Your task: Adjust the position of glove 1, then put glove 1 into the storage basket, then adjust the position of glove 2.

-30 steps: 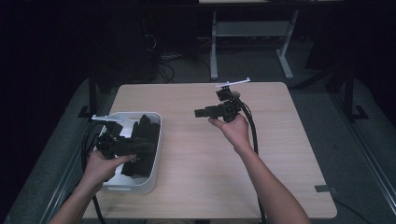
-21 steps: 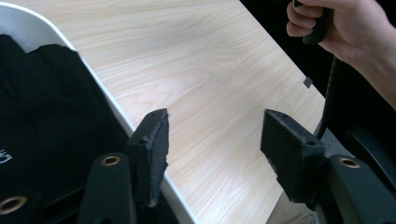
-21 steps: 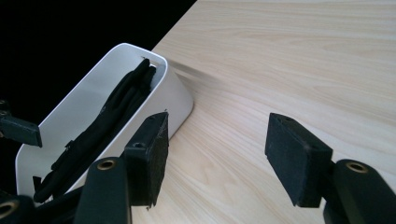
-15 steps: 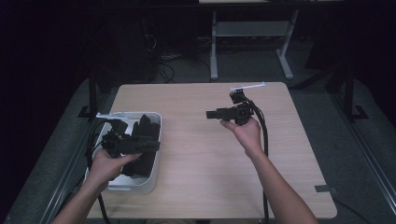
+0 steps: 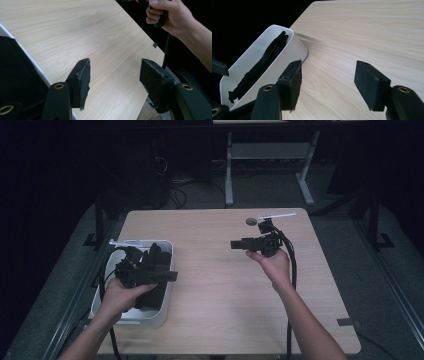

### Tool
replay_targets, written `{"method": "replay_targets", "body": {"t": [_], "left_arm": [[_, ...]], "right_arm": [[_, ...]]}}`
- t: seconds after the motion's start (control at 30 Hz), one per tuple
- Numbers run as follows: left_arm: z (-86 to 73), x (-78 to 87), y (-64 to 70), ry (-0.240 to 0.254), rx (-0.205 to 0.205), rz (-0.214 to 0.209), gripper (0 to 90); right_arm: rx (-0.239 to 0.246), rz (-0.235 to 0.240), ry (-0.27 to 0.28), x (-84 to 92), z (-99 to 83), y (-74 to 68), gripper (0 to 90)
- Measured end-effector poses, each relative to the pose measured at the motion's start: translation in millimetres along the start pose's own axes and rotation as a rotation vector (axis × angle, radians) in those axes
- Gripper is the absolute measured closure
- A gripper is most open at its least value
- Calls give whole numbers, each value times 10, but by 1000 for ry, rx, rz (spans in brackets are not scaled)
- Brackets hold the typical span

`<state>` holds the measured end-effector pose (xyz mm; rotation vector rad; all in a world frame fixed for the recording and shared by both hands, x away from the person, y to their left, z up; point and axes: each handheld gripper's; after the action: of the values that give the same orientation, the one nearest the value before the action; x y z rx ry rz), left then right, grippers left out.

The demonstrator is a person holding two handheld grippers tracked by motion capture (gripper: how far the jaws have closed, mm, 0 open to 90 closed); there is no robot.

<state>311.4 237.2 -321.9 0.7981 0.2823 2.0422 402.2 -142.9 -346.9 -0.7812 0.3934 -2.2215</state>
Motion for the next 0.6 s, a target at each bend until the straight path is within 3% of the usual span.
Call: {"method": "replay_targets", "body": {"t": [0.6], "left_arm": [[-3, -101, 43, -14, -7, -13, 409]], "right_arm": [[-32, -27, 20, 216, -102, 159, 381]]}}
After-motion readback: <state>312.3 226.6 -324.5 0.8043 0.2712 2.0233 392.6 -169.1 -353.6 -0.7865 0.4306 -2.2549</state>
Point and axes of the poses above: each handheld gripper's, and its own axes: x roughly backward along the jaws, z roughly out of its top, y roughly to its right, and after that the axes turned 10 degrees about y, right-handed
